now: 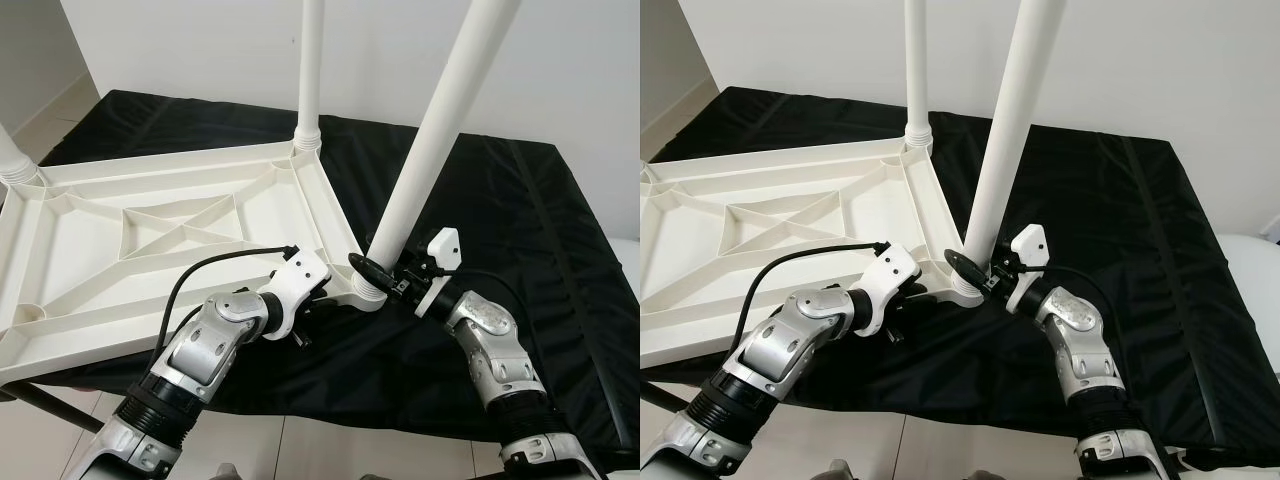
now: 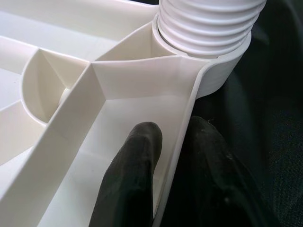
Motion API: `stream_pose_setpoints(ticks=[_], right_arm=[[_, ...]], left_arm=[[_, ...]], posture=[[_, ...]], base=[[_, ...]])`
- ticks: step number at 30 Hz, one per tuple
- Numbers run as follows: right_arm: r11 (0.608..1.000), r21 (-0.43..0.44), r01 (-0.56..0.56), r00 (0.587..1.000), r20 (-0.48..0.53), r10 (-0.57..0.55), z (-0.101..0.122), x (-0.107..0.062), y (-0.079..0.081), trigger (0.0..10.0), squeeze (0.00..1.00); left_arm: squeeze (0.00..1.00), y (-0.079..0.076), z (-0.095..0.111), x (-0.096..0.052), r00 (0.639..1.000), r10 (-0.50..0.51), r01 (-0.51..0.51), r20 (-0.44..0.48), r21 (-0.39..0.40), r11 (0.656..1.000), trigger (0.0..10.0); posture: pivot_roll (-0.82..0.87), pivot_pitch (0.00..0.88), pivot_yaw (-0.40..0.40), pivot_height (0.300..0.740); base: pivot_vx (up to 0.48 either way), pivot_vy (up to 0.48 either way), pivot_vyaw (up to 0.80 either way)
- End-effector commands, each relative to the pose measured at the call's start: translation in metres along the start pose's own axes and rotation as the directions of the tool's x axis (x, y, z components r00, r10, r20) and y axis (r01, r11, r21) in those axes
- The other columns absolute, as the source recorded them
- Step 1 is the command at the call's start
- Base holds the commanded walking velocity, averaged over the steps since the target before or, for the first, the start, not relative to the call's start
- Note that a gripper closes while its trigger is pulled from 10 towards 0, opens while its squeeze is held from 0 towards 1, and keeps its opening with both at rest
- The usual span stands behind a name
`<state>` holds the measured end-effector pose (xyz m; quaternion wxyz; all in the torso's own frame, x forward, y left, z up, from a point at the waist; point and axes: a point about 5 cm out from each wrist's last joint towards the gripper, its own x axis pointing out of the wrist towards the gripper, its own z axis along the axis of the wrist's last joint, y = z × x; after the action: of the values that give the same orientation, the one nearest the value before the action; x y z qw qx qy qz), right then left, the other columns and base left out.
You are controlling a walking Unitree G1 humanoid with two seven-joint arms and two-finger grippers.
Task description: Building children table
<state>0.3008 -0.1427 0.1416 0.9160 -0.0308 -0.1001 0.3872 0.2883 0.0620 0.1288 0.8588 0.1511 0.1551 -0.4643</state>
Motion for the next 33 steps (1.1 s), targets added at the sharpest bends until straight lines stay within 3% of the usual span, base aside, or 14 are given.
stream_pose_setpoints(ticks=[1, 28, 33], right_arm=[[1.000, -0.003, 0.017, 0.999, 0.044, -0.017, 0.008, 0.002, 0.002, 10.0, 0.00], [0.982, -0.014, 0.190, 0.982, 0.024, -0.189, 0.009, 0.014, 0.026, 10.0, 0.00], [0.959, -0.006, 0.283, 0.959, 0.024, -0.283, 0.008, 0.020, 0.038, 10.0, 0.00]], left_arm=[[0.00, -0.007, 0.008, 0.002, 0.997, -0.066, 0.066, 0.027, 0.019, 0.998, 10.0], [0.00, -0.008, 0.011, 0.002, 0.998, -0.062, 0.061, 0.033, 0.022, 0.998, 10.0], [0.00, -0.009, 0.012, 0.002, 0.997, -0.061, 0.061, 0.039, 0.017, 0.998, 10.0]], posture=[[0.02, 0.032, -0.023, 0.740], [0.03, 0.038, -0.029, 0.740], [0.03, 0.035, -0.028, 0.740]], base=[[0.000, 0.000, 0.00], [0.000, 0.000, 0.00], [0.000, 0.000, 0.00]])
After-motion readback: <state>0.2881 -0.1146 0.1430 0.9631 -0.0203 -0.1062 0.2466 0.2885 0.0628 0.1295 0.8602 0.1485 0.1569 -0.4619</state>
